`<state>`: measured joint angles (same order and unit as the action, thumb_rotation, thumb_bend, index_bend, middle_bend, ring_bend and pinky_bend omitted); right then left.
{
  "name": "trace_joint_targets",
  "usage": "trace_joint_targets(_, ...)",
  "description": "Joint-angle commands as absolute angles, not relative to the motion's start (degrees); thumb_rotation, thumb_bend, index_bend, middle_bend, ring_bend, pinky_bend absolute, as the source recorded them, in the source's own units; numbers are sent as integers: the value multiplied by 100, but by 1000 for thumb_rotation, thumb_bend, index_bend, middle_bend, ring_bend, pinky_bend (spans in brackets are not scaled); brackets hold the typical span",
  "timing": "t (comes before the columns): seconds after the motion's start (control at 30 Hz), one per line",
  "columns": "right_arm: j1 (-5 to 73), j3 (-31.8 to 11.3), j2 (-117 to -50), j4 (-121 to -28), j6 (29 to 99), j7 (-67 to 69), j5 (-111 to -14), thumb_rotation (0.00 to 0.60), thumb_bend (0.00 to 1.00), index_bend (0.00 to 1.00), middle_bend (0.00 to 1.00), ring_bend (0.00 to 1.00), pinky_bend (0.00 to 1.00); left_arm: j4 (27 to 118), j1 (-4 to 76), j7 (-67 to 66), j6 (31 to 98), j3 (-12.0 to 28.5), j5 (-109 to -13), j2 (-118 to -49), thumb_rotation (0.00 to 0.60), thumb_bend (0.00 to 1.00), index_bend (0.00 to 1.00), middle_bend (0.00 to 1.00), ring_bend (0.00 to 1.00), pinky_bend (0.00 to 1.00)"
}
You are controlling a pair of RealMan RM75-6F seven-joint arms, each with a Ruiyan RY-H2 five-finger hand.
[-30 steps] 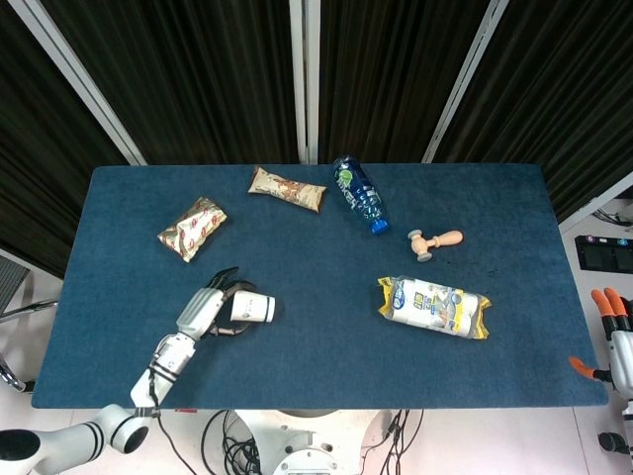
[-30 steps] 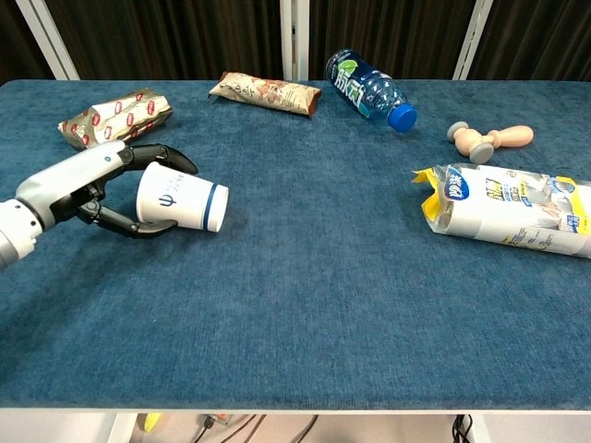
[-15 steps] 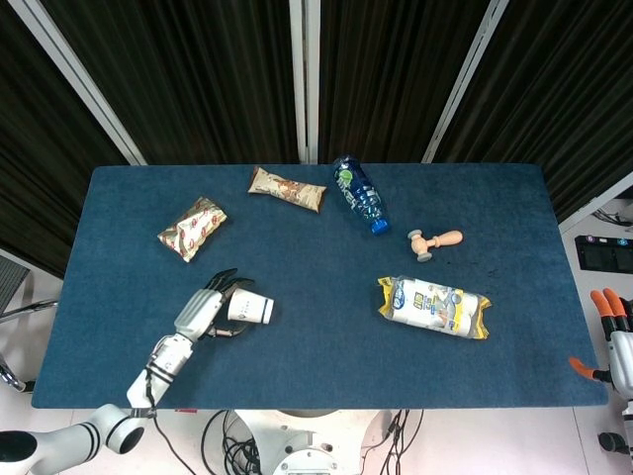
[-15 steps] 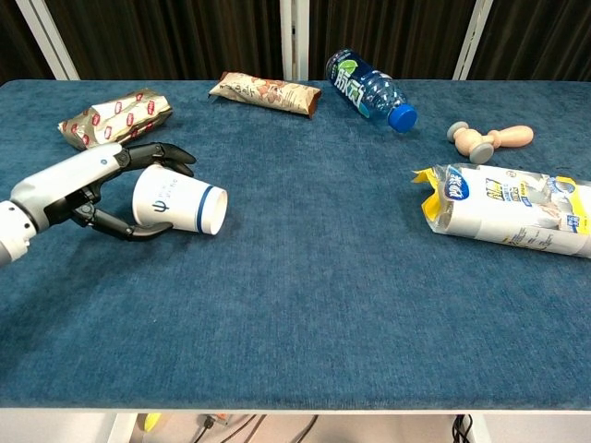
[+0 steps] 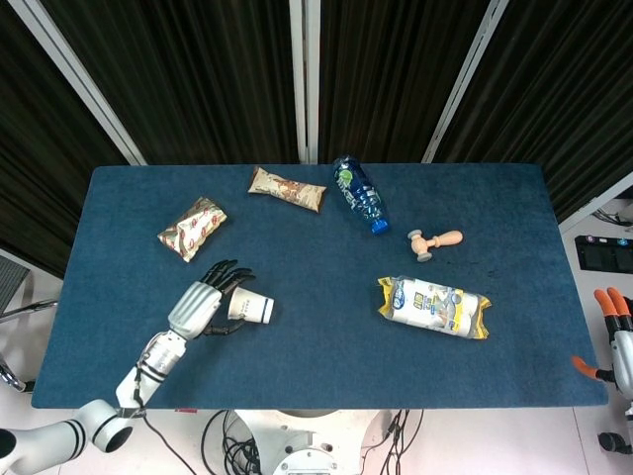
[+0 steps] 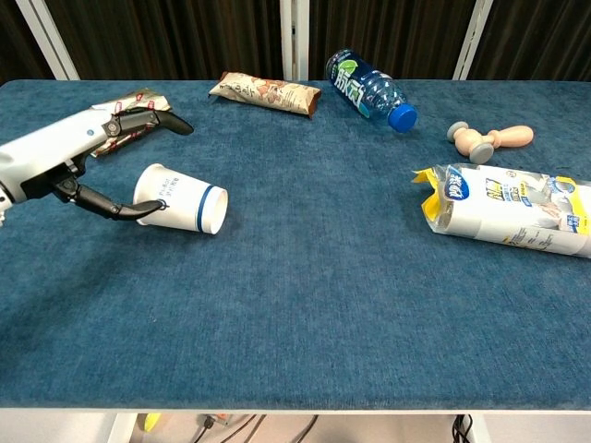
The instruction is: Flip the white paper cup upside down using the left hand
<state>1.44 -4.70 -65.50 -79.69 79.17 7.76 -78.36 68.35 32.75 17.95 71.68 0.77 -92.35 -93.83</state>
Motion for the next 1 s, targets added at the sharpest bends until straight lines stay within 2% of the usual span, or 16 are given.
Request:
trace_joint_targets(0.03,127,-513,-6523,-8013,8004,609,-7797,600,26,0,0,0,0,8826,3602,-900,6157,80,-8927,-8116,600,262,152,48,0,0)
trace_joint_targets(0.1,119,-540,-6473,-8100,8059,552,-7793,600,26,0,0,0,0,9548,3657,-1938,5884,160,-8525,-7856,600,229,131,10,0,0)
trace_joint_targets(0.23,95,-597,-6352,-8274,8165,518,-7780,600,26,0,0,0,0,10665,3736,-4092,5697,246,-7412,-7729,600,216,118,9,0,0)
trace_joint_targets(0.37,90,-593,-6292,-8351,8162,511,-7784,600,26,0,0,0,0,11035,3975,-5268,5764,401,-6325,-7979,600,193,118,11,0,0)
trace_joint_targets(0.73,118,-559,-6330,-8245,8008,611,-7746,600,26,0,0,0,0,10603,4761,-6674,6129,612,-4642,-8777,600,189,118,89,0,0)
trace_joint_targets(1.0,141,-560,-6341,-8207,7945,625,-7718,600,26,0,0,0,0,10322,5110,-6871,6252,550,-4250,-8957,600,189,192,148,0,0)
